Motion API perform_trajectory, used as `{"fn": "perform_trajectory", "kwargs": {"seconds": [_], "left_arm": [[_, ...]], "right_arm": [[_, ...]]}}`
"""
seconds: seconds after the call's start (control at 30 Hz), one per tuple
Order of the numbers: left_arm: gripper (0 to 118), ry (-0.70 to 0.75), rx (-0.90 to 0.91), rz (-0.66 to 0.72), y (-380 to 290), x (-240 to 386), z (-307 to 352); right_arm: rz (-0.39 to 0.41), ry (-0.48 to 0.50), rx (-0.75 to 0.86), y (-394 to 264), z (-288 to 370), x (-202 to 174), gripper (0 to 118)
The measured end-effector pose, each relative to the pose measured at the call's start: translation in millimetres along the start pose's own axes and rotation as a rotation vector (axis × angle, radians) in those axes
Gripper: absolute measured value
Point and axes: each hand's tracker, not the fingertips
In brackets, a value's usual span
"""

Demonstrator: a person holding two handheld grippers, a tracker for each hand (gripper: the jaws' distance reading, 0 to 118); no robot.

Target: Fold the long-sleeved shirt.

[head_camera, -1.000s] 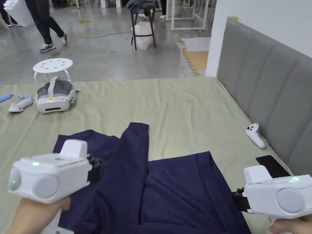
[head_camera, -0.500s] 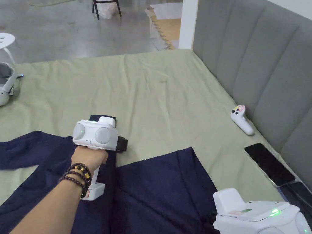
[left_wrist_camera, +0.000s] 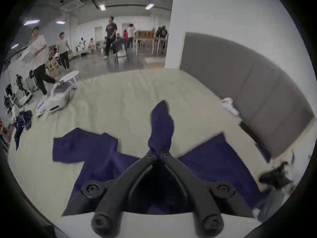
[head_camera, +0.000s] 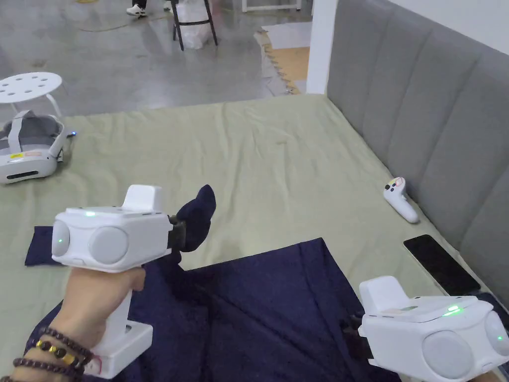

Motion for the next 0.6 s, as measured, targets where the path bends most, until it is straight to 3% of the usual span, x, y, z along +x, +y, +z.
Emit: {"fn": "perform_trajectory", "kwargs": {"seconds": [0.17,0.3,0.47,0.5,0.57,0.6], "left_arm": [[5,-0.008,-0.170,0.000,-120,16,82],[5,-0.010,-0.377,0.036,-213,11,70],[9,0.011,-0.388,0.109,-258,1,53],[25,-0.005,-0.363,0.144,-249,-1,60],[96,-0.062,-0.321,0.142,-230,-6,75],[111,-0.065,-0.274,0.125,-219,-3,90]], "right_arm": [[0.000,-0.002,0.041,-2,18,-11,1],[-0.003,-0.001,0.056,-10,27,-21,1],[-0.001,0.017,0.059,-18,35,-31,1],[0.002,0.018,0.061,-19,37,-33,1],[0.005,0.024,0.064,-19,41,-34,1],[0.006,0.030,0.065,-19,41,-35,1]]}}
